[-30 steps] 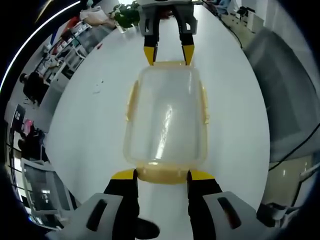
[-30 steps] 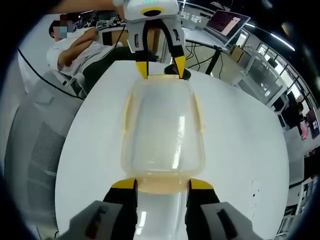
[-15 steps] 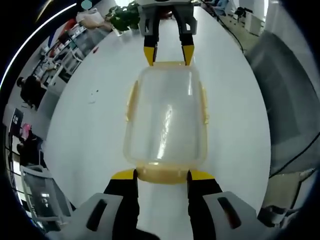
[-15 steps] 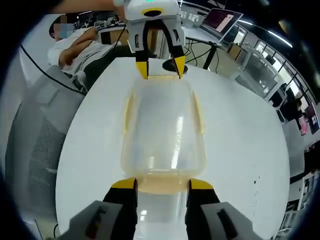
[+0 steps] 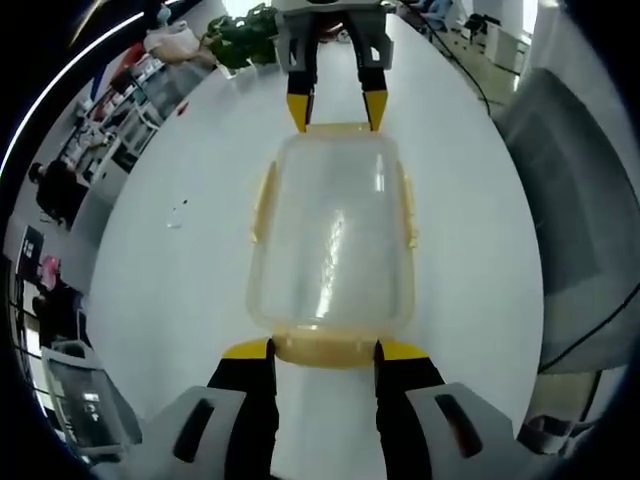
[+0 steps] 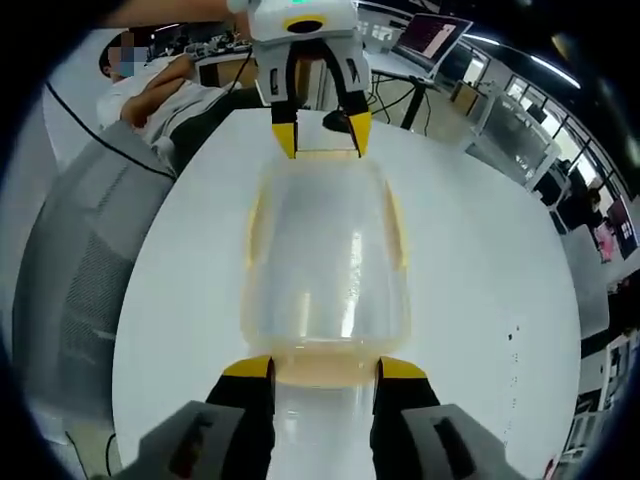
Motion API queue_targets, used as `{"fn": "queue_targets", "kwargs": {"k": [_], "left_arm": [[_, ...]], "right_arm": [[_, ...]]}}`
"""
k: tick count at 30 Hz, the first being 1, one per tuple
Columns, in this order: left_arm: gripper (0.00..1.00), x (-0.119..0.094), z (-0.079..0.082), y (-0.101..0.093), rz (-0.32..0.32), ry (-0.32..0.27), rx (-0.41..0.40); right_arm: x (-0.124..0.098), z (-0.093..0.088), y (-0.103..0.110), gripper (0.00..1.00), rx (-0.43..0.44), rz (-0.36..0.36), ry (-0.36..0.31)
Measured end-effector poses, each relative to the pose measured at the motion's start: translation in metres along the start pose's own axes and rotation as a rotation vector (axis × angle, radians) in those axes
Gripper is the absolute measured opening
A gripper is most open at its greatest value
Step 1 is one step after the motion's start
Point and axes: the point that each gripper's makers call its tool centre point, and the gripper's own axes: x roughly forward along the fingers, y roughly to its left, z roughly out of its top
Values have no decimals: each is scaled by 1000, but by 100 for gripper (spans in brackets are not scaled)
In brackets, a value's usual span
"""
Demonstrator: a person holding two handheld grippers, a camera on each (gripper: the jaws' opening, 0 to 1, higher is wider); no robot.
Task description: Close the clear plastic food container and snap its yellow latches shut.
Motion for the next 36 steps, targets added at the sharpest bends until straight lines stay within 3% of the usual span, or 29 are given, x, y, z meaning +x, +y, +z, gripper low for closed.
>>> {"fn": "queue_targets", "kwargs": {"k": [19,36], "left_arm": [[36,24,43,-1,-24,-9,15],[36,38,56,-6,-71,0,13]], "right_arm": [[-16,-47,0,35,29,9,7],[-16,-65,5,35,63,38,2]]}}
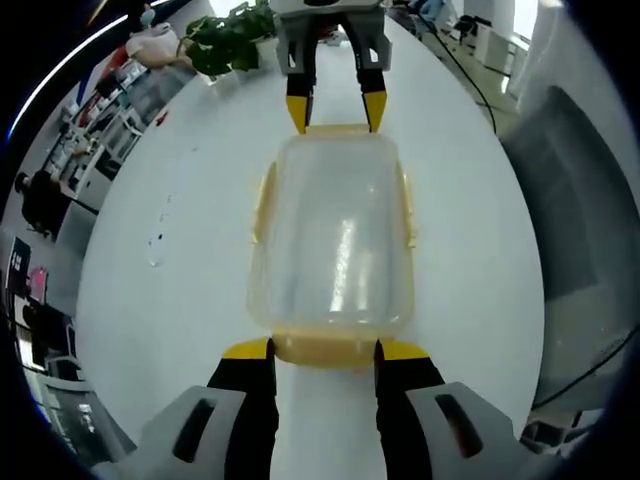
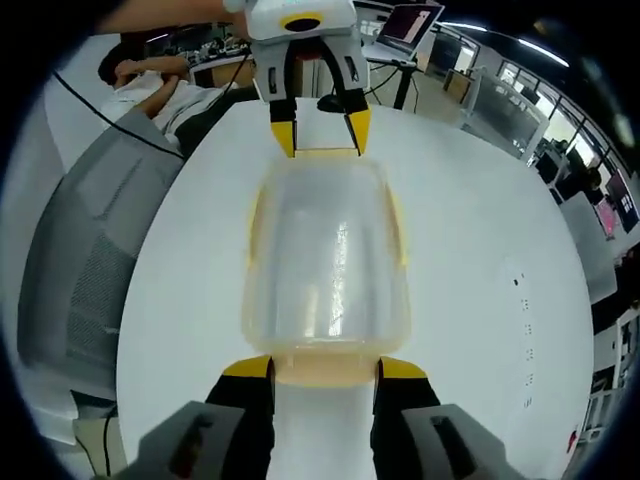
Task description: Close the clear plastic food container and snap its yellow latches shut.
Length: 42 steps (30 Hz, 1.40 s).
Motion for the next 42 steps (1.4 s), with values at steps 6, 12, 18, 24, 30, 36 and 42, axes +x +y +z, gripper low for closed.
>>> {"fn": "queue_targets", "kwargs": {"k": [6,12,18,24,30,36,42], "left_arm": [[36,2,-1,1,-13,5,3],[36,5,-4,2,-22,8,2],[36,9,-7,1,-36,11,3],[36,11,-8,2,-45,-2,-3],[36,12,-8,2,-58,-7,-8],[36,12,-9,1,-63,-8,-8],[36,13,-9,1,-64,-9,-10]], "right_arm": [[3,-3,0,35,9,8,2],[5,-1,-1,35,19,12,1],[9,-1,0,36,27,24,1],[11,-2,-1,36,36,32,2],[11,-2,-1,36,41,44,1],[12,-2,-2,36,40,46,-1],[12,-2,-2,36,41,44,-1]]}}
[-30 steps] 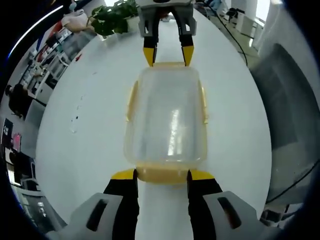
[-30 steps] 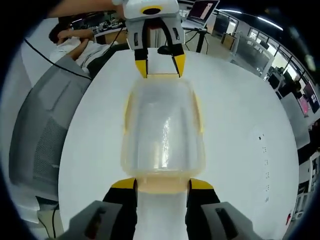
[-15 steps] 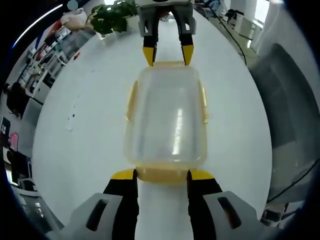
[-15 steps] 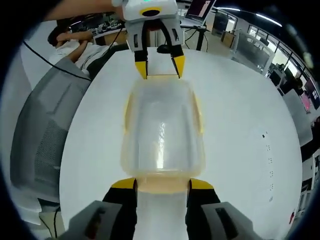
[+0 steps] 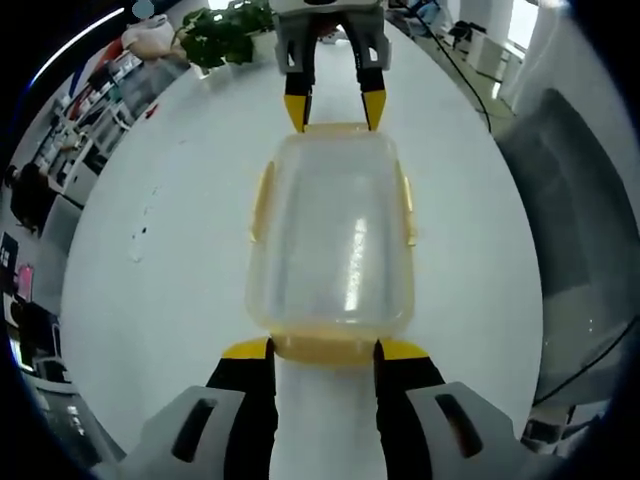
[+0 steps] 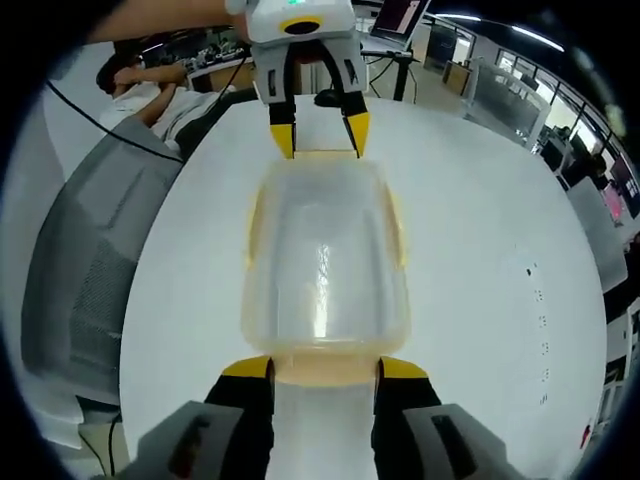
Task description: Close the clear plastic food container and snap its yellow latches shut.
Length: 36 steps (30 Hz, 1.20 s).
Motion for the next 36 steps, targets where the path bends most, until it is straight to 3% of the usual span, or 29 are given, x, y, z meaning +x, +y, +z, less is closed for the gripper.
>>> {"fn": "queue_targets", "kwargs": {"k": [8,12,17,21,23,25,27,33,36], "left_arm": [[38,-3,-2,1,12,2,-7],[47,-6,-4,-1,35,-14,-7],[44,-11,-7,-8,37,-35,-83],[43,-17,-2,-6,68,-88,-186],[43,-19,-1,-4,85,-104,-201],[43,-19,1,-2,102,-135,-265],[44,-19,-1,0,120,-125,-271],[44,-20,6,1,135,-165,-403],[43,-21,4,1,137,-151,-439]], "right_arm": [[0,-5,2,38,-2,-10,14],[-6,-6,5,43,47,-5,-5],[-14,-10,4,41,90,-34,-29],[-20,-8,2,36,215,-82,-81],[-22,-9,-1,36,270,-106,-91],[-22,-8,1,37,321,-104,-103],[-22,-10,3,35,371,-111,-93],[-25,3,1,34,561,-120,-184],[-24,5,0,34,644,-124,-203]]}}
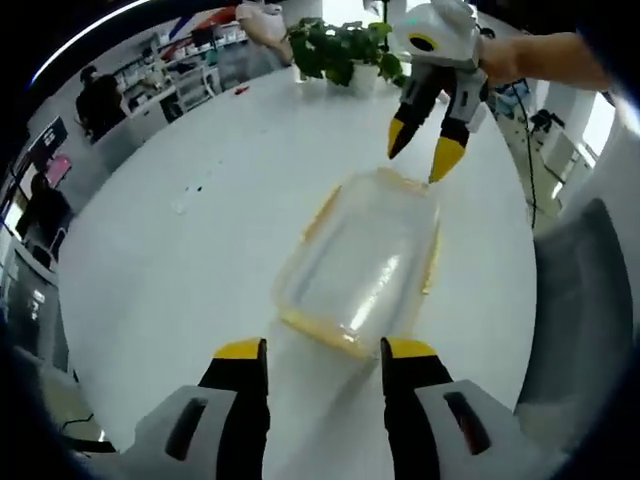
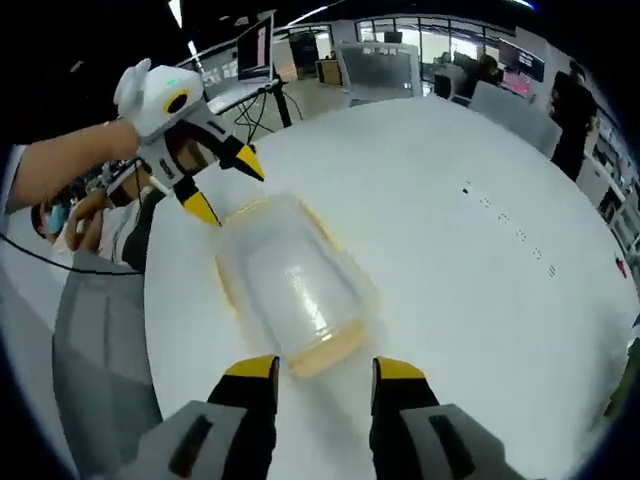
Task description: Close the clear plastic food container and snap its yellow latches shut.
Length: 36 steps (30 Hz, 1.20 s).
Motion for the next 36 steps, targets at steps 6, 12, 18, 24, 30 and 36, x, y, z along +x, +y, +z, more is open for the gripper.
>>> {"fn": "queue_targets", "kwargs": {"k": [6,12,18,24,30,36], "left_arm": [[45,1,9,3,3,-78,-241],[44,5,6,2,-7,-95,-459],[39,12,-2,-5,-18,-55,-520],[34,14,2,-12,-57,-79,-561],[31,17,4,-13,-75,-87,-587],[29,18,5,-16,-73,-100,-581]], "right_arm": [[6,7,1,33,216,11,-52],[15,5,3,34,323,16,-54],[19,2,5,29,369,7,-42],[20,3,4,27,389,12,-46],[22,5,2,27,422,13,-57],[23,6,3,23,408,22,-49]]}}
